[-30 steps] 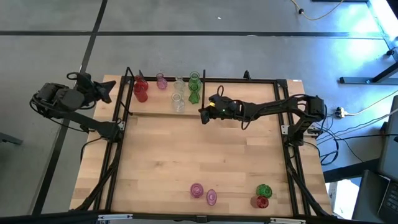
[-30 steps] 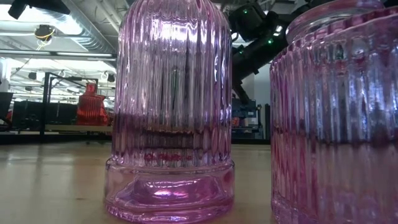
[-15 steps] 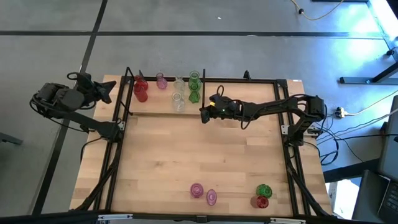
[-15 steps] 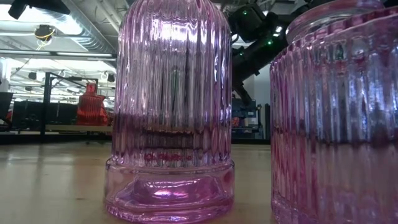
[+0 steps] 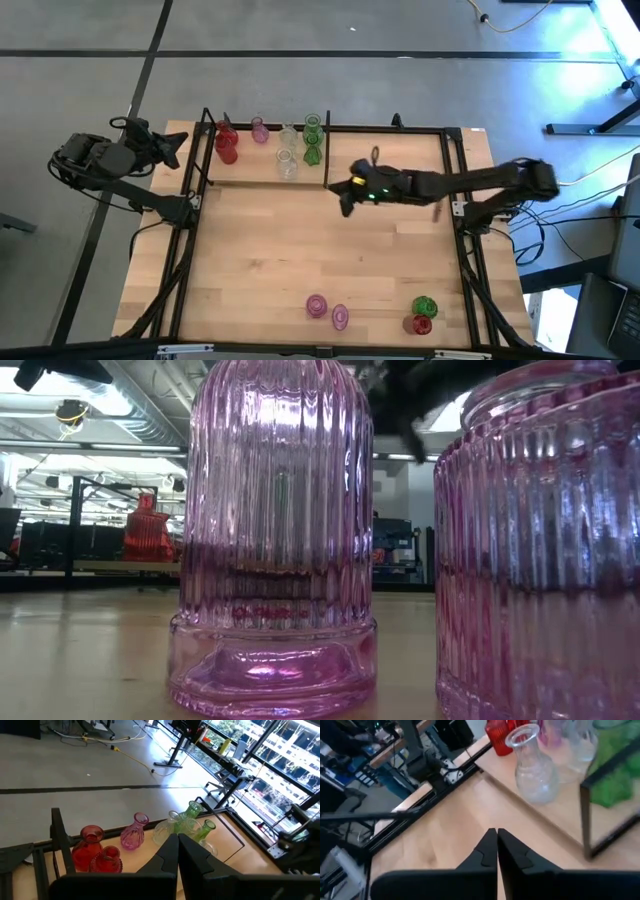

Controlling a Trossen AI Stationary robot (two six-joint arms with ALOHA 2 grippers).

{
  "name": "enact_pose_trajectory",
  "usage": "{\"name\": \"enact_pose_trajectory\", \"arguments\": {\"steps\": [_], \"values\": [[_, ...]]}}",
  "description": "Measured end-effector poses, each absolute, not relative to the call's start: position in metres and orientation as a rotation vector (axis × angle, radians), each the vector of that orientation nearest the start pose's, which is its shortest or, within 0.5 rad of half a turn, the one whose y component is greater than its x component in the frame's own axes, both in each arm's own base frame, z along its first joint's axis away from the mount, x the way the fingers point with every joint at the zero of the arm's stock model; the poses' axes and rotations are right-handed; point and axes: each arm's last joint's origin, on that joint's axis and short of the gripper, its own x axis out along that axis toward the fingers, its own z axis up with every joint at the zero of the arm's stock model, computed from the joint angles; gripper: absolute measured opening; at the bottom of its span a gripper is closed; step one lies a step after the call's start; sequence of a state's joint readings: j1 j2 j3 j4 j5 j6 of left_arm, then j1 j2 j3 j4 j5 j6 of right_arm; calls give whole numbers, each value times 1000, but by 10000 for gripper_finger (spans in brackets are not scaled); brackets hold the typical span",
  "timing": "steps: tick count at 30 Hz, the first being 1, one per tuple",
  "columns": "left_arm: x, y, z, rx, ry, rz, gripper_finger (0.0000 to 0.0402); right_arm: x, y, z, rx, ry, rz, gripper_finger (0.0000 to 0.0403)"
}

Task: Sort vases onto shelf
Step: Put the red vase on the shelf aligned with the other red vases

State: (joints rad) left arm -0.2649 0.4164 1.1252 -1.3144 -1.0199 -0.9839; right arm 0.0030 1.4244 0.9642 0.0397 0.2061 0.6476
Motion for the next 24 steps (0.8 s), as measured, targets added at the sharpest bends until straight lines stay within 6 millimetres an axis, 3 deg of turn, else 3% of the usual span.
{"name": "enact_pose_trajectory", "arguments": {"steps": [6, 12, 17, 24], "values": [[0, 25, 368, -517, 108, 885, 0, 256, 31, 301, 672, 480, -278, 21], [0, 25, 366, -505, 162, 844, 0, 202, 67, 328, 775, 720, -234, 119], [0, 24, 364, -510, 206, 813, 0, 178, 93, 348, 788, 912, -228, 183], [0, 24, 364, -525, 202, 811, 0, 162, 149, 348, 754, 1136, -96, 193]]}}
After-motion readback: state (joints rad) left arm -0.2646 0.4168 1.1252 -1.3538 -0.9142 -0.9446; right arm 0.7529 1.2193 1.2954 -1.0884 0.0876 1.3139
